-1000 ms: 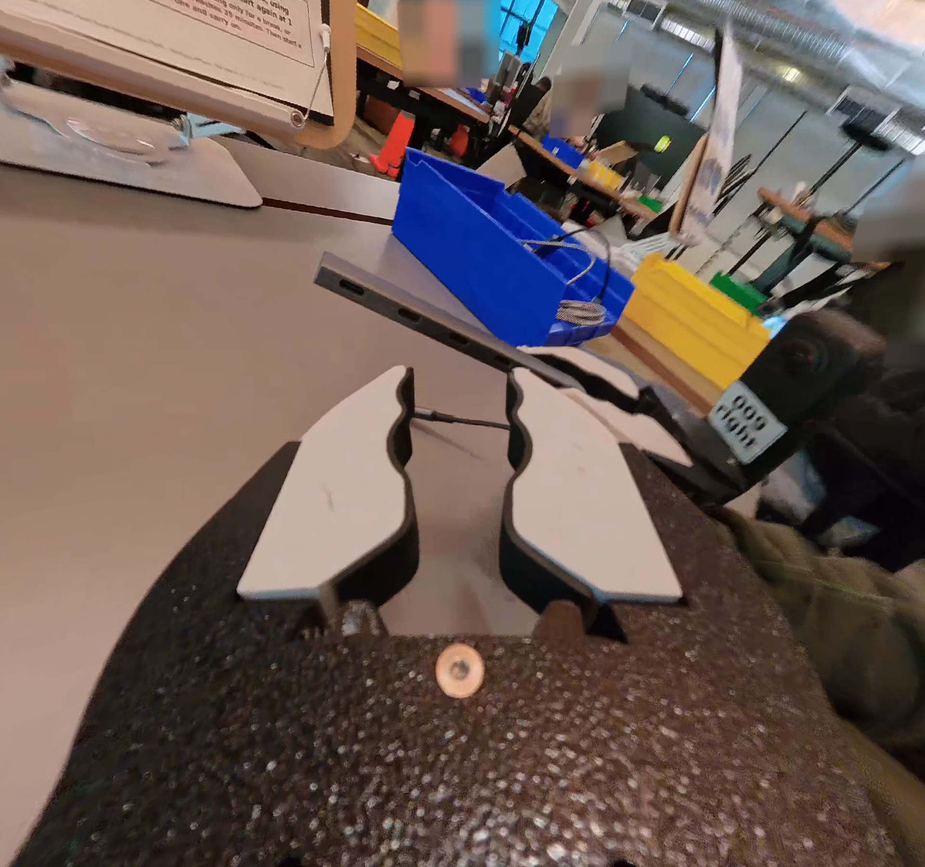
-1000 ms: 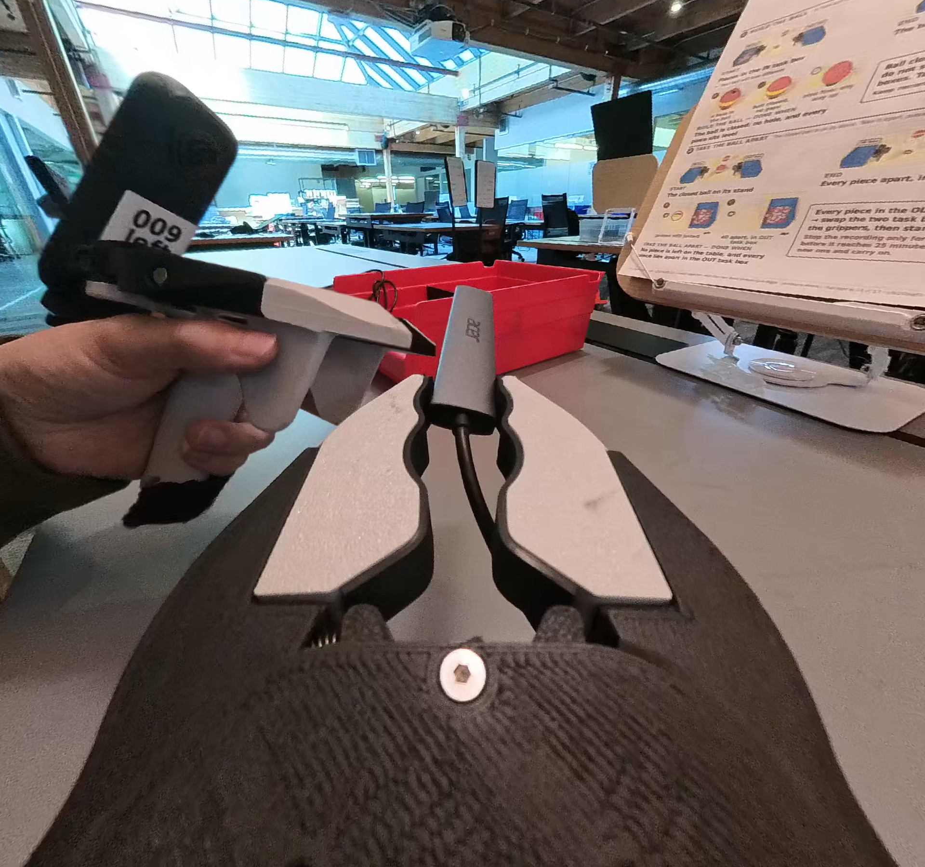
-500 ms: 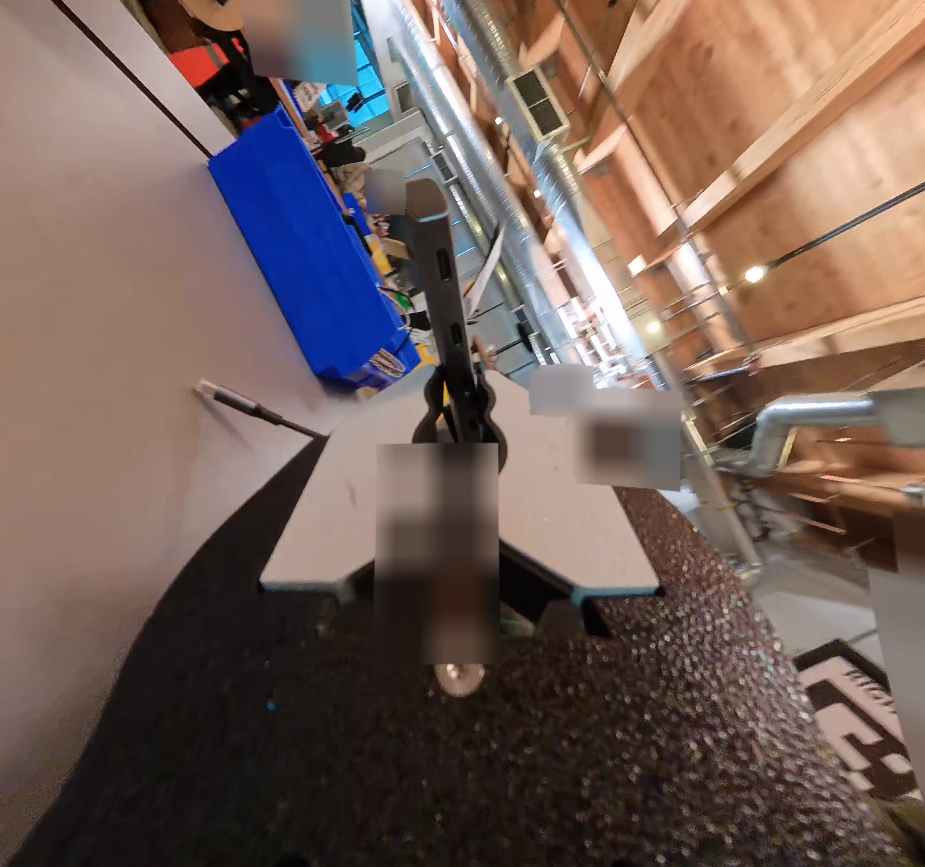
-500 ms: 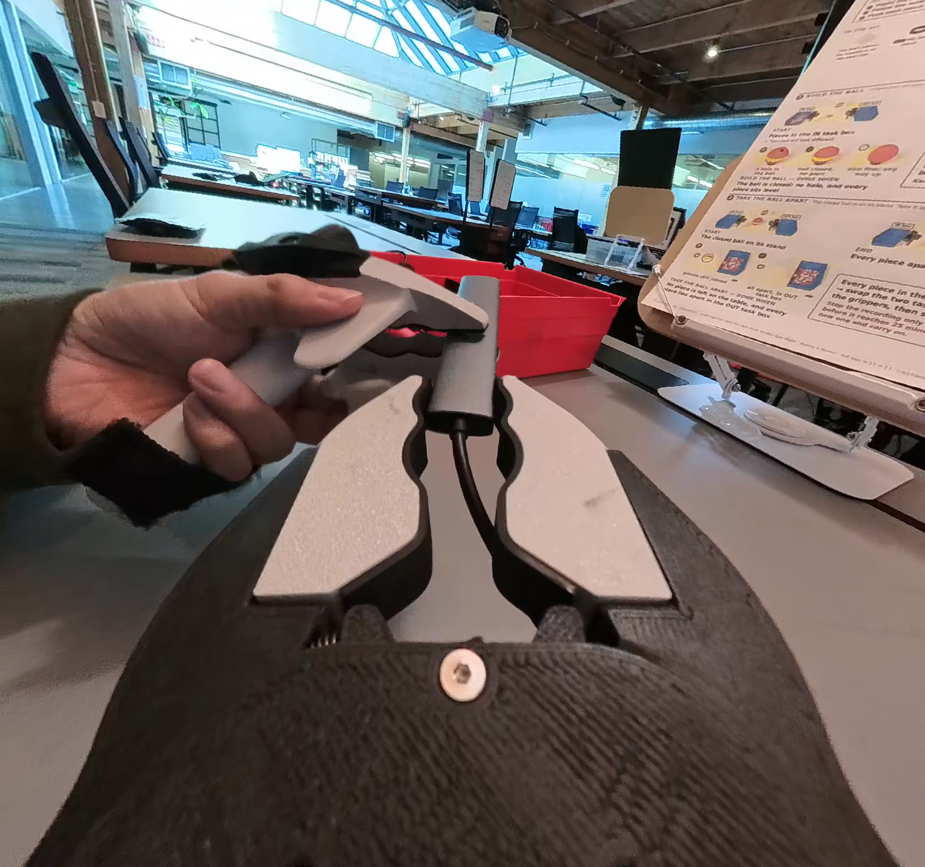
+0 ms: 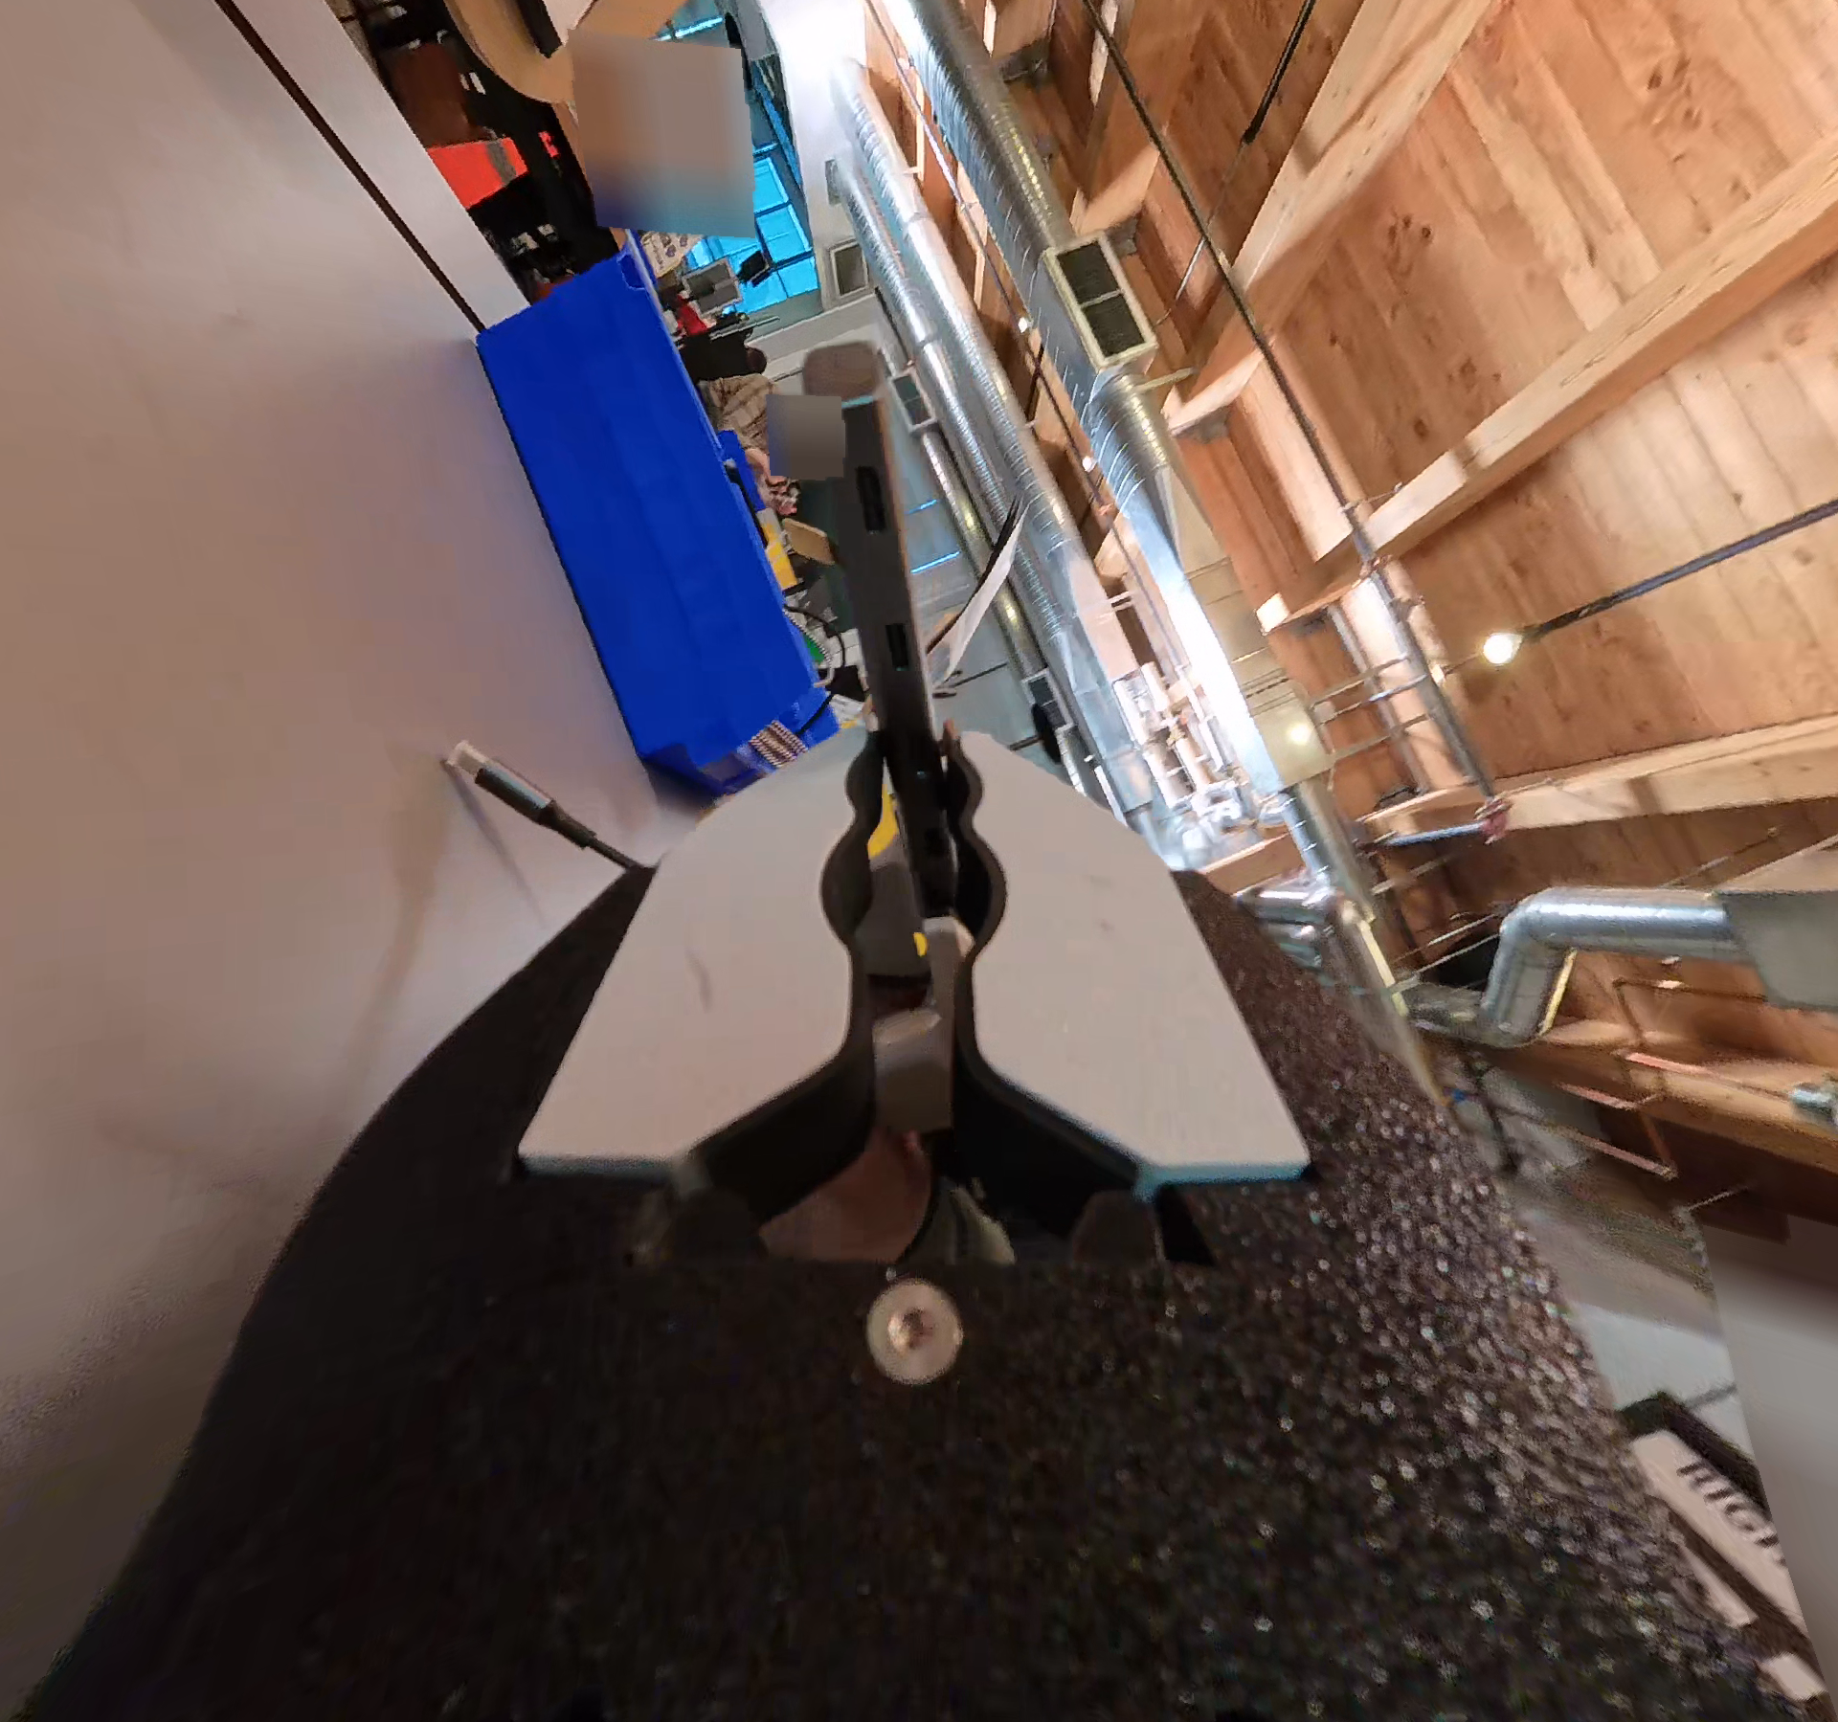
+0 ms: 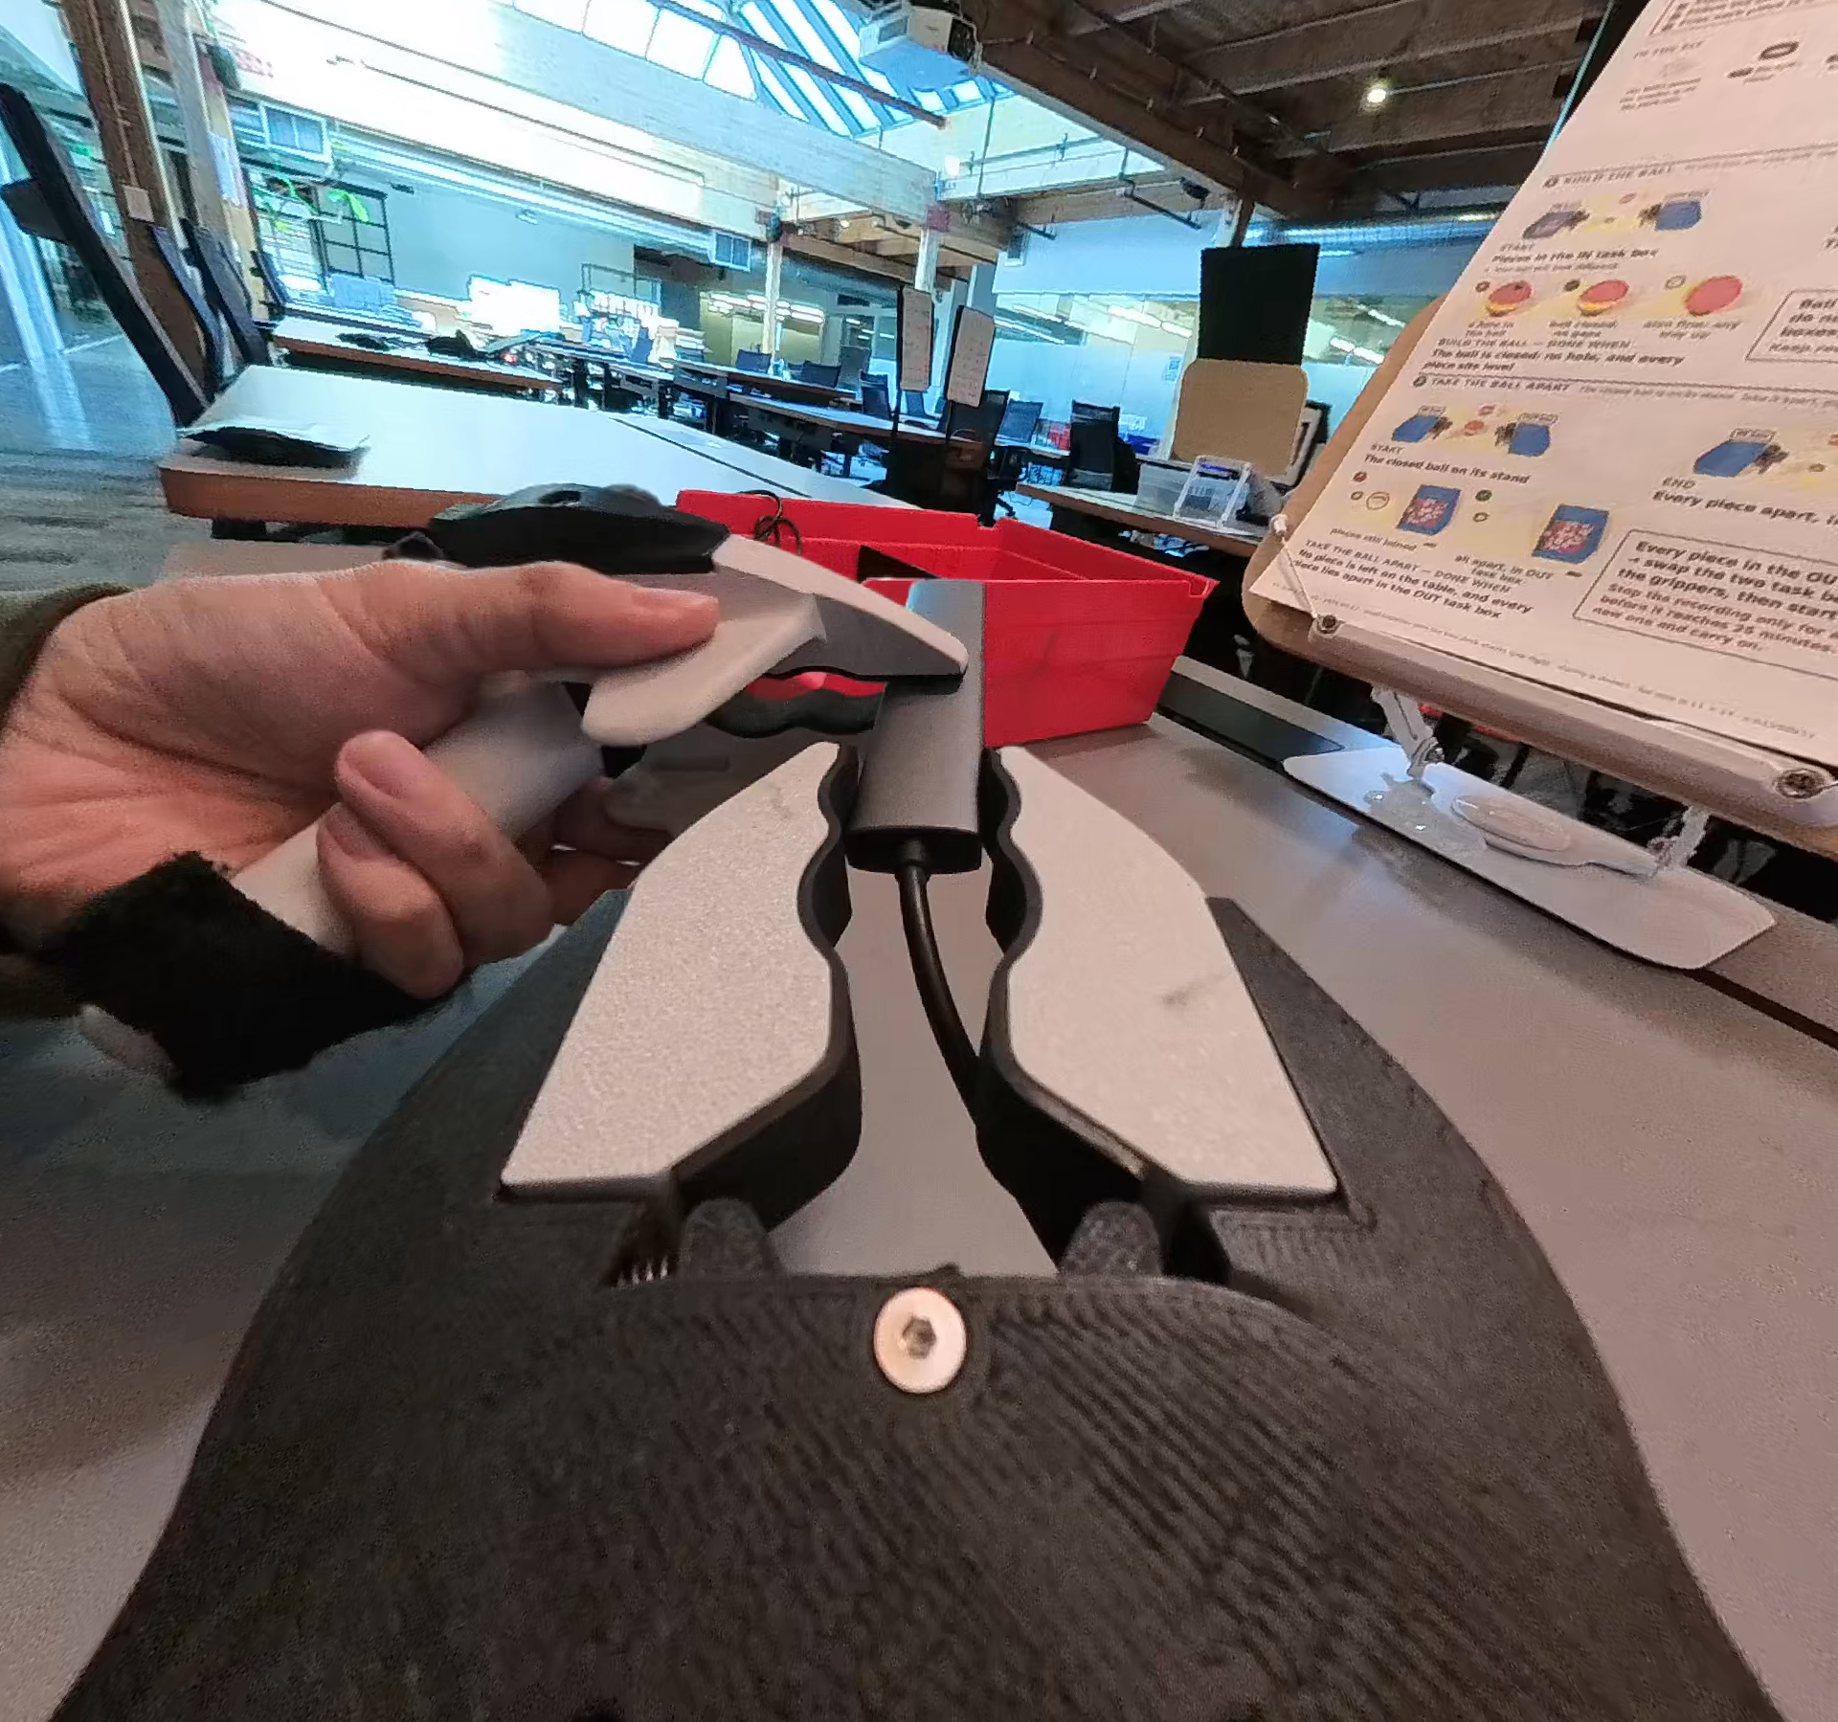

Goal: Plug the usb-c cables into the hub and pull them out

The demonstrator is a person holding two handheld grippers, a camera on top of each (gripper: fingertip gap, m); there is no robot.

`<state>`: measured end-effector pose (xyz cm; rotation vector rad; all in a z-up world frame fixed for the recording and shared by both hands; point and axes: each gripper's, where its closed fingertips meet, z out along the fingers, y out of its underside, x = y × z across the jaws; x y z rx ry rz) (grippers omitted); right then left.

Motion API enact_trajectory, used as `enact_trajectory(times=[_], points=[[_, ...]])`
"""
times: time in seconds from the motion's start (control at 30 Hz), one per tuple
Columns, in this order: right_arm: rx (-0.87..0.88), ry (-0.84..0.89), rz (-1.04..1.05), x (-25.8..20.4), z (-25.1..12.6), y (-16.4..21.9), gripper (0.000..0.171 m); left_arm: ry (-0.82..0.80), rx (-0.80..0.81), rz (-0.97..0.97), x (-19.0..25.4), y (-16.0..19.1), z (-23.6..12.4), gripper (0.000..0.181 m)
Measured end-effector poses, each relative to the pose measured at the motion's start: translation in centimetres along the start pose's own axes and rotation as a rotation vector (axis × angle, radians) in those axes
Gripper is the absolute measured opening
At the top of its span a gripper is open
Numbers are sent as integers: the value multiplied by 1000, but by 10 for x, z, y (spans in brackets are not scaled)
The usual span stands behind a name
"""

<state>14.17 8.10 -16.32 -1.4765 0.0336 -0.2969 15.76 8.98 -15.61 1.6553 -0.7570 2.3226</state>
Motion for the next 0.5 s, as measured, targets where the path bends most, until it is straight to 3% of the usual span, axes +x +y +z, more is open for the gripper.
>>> enact_trajectory(times=[0.1, 0.3, 0.5], points=[[5, -14, 33, 2, 0, 0, 24, -60, -6, 125, -1, -6, -3, 12], [19, 34, 95, 14, -2, -1, 24, -314, 12, 680, 16, -50, -27, 15], [30, 43, 177, 23, -4, -1, 24, -774, 34, 1202, 64, -141, -105, 23]])
